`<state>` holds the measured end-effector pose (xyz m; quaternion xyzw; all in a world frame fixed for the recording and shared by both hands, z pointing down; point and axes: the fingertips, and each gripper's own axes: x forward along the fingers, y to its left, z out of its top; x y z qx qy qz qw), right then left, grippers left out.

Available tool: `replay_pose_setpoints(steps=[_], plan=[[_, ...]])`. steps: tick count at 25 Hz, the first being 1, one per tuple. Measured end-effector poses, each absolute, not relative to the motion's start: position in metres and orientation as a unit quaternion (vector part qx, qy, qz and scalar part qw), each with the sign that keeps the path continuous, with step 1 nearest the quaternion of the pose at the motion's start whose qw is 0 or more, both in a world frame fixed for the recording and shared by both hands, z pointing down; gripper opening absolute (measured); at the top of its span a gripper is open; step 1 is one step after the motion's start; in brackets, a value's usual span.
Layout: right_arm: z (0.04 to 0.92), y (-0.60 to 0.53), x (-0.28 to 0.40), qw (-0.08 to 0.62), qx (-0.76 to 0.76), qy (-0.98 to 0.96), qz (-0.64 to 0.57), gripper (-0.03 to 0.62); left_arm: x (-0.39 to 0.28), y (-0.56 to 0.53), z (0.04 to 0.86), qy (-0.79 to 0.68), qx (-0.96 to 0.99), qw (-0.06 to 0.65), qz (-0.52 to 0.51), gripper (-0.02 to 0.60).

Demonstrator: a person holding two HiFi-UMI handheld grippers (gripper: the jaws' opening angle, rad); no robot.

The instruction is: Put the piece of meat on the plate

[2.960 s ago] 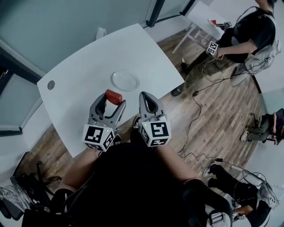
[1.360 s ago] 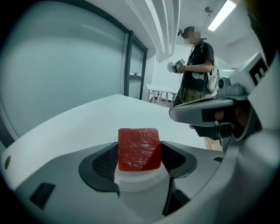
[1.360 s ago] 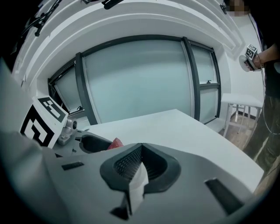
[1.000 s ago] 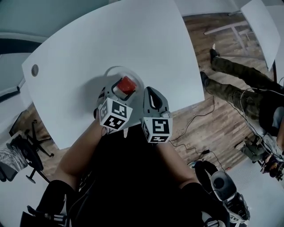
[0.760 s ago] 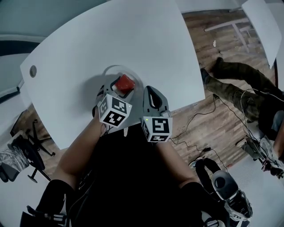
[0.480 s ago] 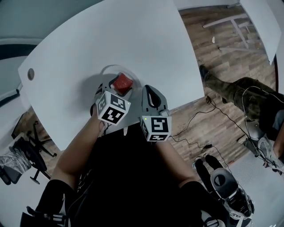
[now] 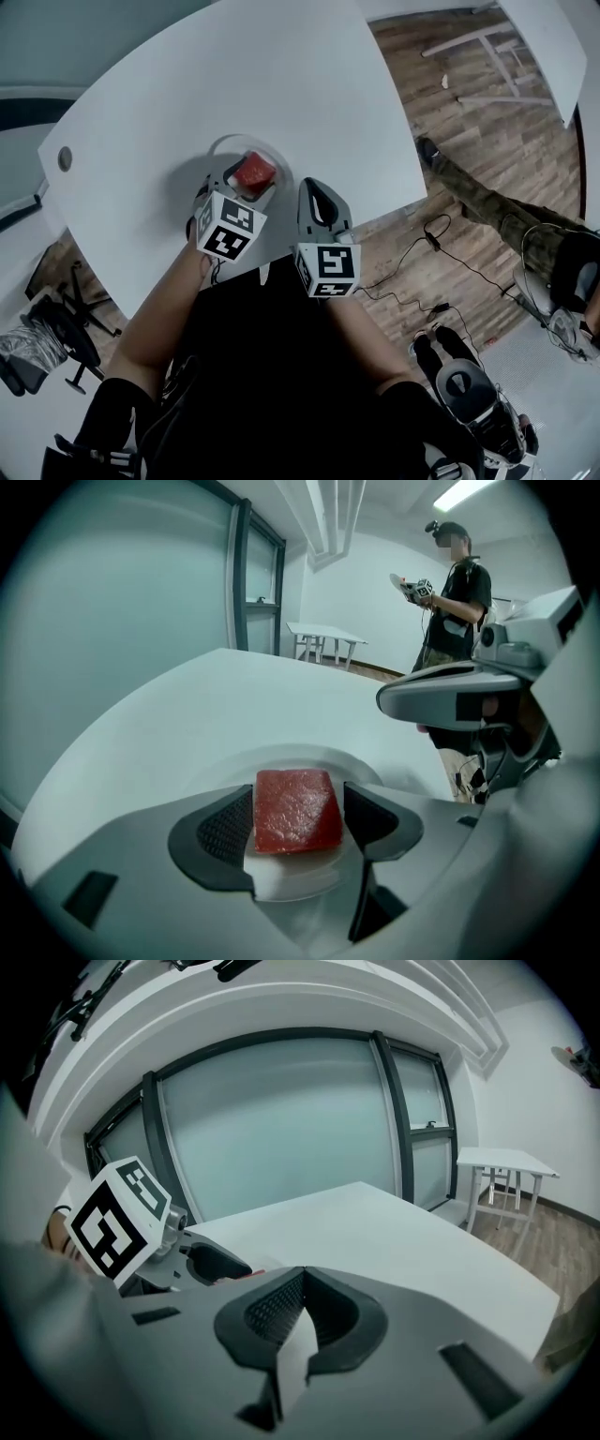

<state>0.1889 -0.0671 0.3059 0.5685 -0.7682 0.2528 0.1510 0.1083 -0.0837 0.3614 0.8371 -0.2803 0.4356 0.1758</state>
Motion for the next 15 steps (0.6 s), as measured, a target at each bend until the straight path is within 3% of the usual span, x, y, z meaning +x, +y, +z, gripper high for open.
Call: replay_pose_setpoints(steps=[8, 12, 15], plan=[[0.290, -0.071, 0.188, 0.137, 0.564, -0.779, 0.237, 0.003, 0.107, -0.089, 0.331, -0.304, 0.848, 0.154, 0.406, 0.304], [0.273, -0.071, 0.188, 0.125, 0.557, -0.790, 0.223, 0.003, 0.103, -0.095, 0.288, -0.360, 0.865, 0.117, 0.329, 0.302], [0.256, -0.069, 0.186, 0.115, 0.535, -0.811, 0.207, 0.003, 0.100, -0.096, 0.254, -0.416, 0.864, 0.081, 0.272, 0.156]])
